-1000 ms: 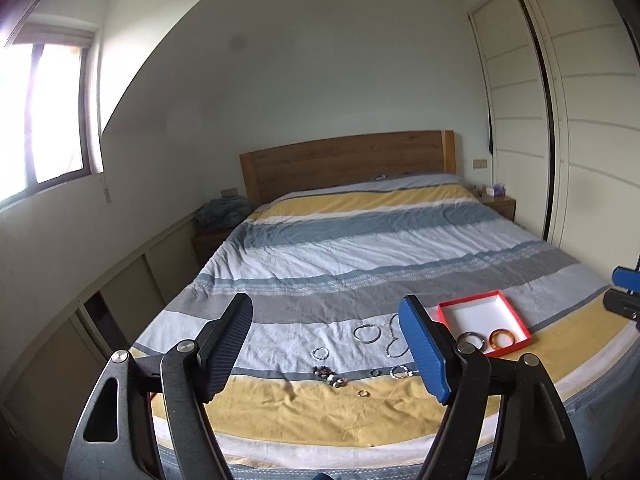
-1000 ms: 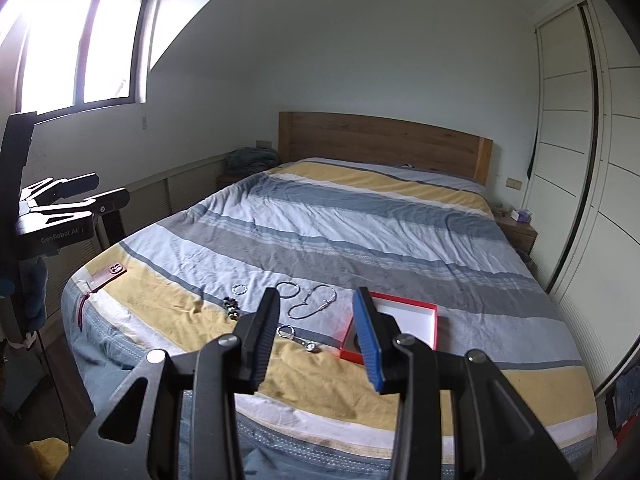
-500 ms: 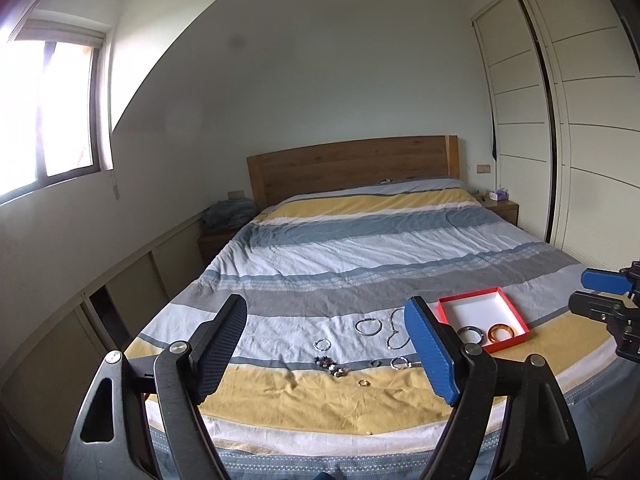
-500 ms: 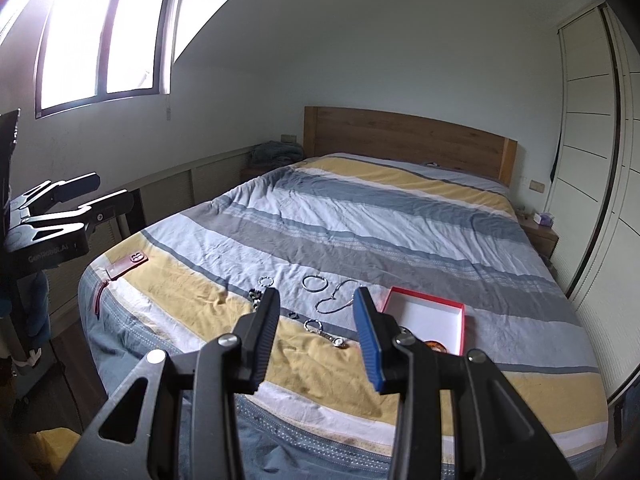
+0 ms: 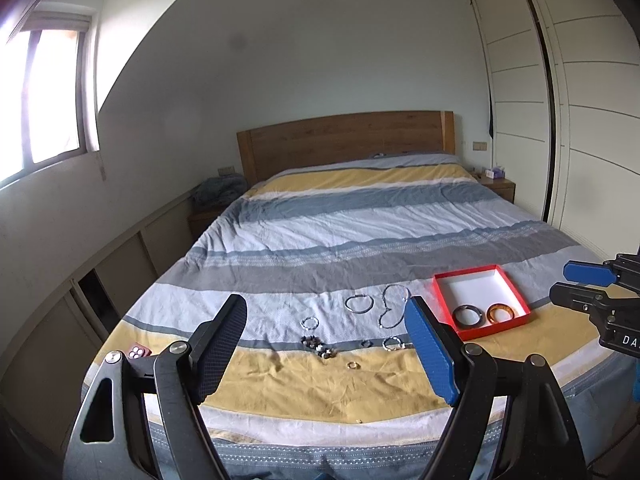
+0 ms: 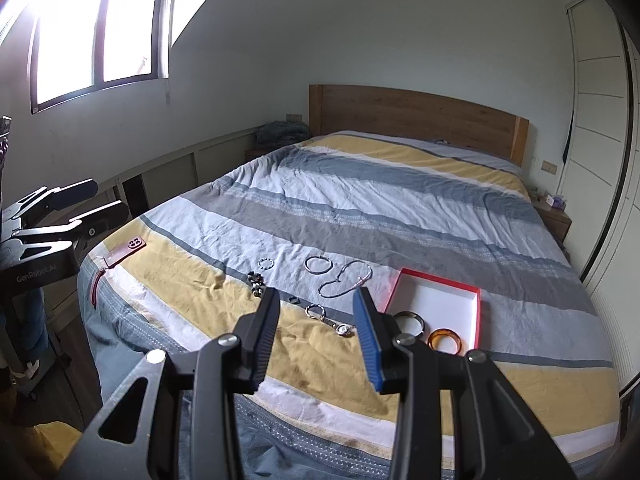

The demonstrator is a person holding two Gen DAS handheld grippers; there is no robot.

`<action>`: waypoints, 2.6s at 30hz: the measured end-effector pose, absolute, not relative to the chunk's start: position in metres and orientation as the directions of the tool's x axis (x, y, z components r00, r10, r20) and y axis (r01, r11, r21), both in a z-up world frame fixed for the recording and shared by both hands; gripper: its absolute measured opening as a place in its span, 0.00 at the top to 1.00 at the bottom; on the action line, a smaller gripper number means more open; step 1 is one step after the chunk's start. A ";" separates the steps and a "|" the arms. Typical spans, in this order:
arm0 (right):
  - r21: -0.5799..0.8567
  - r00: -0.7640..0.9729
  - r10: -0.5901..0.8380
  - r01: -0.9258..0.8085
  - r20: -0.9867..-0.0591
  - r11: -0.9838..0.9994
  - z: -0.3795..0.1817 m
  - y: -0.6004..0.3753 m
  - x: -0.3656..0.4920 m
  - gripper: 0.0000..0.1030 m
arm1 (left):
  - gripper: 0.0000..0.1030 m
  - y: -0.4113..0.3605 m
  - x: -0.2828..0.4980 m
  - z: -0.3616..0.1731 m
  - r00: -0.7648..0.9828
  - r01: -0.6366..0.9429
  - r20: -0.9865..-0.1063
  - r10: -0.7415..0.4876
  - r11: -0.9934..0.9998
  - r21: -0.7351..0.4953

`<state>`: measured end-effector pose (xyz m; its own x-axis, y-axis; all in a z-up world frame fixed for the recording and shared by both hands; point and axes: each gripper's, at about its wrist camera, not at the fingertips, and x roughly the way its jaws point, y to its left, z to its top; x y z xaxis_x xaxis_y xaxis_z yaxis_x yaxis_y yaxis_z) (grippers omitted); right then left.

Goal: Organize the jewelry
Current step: 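Lift both tools away from the box and back over the jewelry, then grasp the silver ring with the left gripper while the right grasps the wristwatch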

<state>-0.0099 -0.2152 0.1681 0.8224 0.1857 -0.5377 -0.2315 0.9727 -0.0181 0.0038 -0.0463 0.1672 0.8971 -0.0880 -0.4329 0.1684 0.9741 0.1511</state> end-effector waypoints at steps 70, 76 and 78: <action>0.117 0.284 0.251 -0.415 -0.925 0.902 -0.119 -0.212 0.253 0.80 | 0.80 -0.067 0.253 -0.135 0.470 0.287 -0.862 -0.191 0.956 -0.056; 0.191 0.318 0.309 -0.351 -0.896 0.917 -0.110 -0.221 0.240 0.80 | 0.80 -0.066 0.246 -0.126 0.478 0.281 -0.859 -0.182 0.959 -0.047; 0.221 0.324 0.331 -0.332 -0.886 0.917 -0.106 -0.224 0.234 0.80 | 0.80 -0.064 0.241 -0.122 0.482 0.278 -0.858 -0.180 0.960 -0.045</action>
<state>0.2342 -0.2241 -0.1058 0.3238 0.3309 -0.8864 -0.3323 0.9169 0.2209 0.2411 -0.0644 -0.1217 0.4819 -0.1801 -0.8575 0.2780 0.9595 -0.0454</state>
